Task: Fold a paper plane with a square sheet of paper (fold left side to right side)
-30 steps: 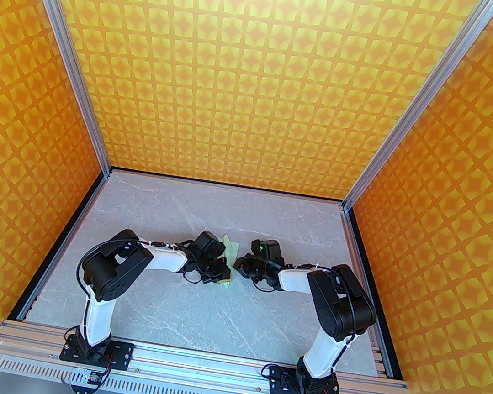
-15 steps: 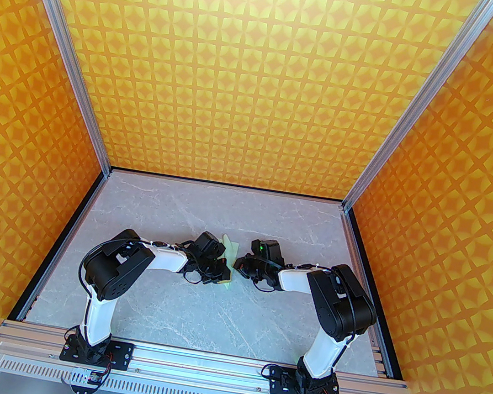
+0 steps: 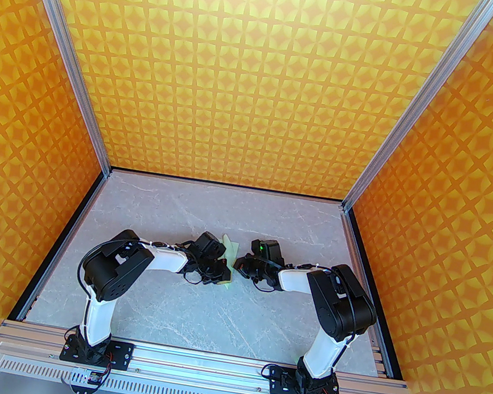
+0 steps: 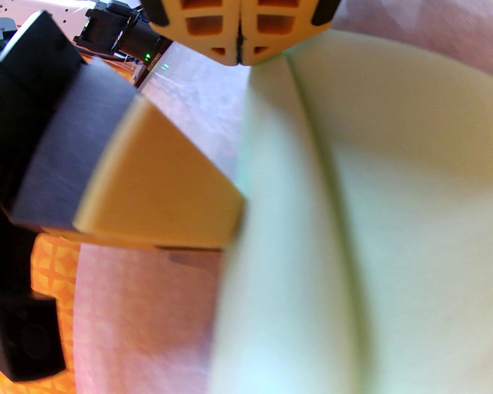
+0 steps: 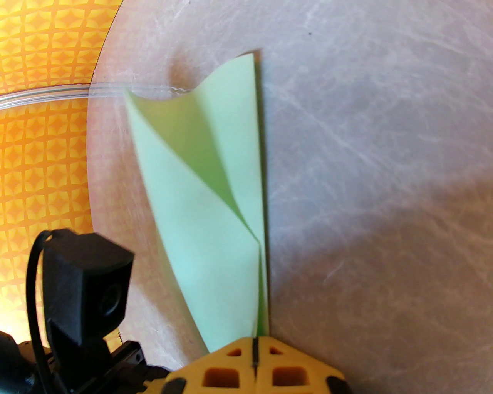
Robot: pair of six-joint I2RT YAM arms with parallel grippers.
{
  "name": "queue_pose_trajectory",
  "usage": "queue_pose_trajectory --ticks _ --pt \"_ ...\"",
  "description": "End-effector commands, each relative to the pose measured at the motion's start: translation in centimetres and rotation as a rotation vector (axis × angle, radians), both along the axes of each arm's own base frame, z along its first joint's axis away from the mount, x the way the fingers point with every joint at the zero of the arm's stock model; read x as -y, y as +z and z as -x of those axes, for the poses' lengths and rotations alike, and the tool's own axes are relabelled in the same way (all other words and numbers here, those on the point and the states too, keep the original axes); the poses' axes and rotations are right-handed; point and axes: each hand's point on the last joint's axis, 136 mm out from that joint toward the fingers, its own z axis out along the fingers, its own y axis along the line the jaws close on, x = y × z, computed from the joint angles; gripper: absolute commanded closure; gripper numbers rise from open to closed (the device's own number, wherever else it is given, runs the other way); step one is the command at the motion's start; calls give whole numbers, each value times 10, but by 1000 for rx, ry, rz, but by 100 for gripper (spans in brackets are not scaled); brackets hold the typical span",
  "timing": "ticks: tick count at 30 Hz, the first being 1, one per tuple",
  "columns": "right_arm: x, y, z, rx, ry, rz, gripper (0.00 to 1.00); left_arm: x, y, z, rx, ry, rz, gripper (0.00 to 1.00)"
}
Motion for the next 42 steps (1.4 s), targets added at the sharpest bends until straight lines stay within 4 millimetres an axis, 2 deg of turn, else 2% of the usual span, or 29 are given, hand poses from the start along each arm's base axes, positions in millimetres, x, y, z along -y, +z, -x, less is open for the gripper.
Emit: queue_pose_trajectory --ticks 1,14,25,33,42 --pt "12 -25 13 -69 -11 65 100 -3 3 11 -17 -15 -1 94" --pt "11 -25 11 -66 -18 61 100 -2 -1 18 -29 -25 -8 95" --pt "10 -23 8 -62 -11 65 100 -18 3 5 16 22 -35 95" --pt "10 -19 7 -54 -10 69 100 -25 -18 6 -26 43 -90 98" --pt "10 -14 2 -40 0 84 100 -33 -31 11 -64 39 -159 99"
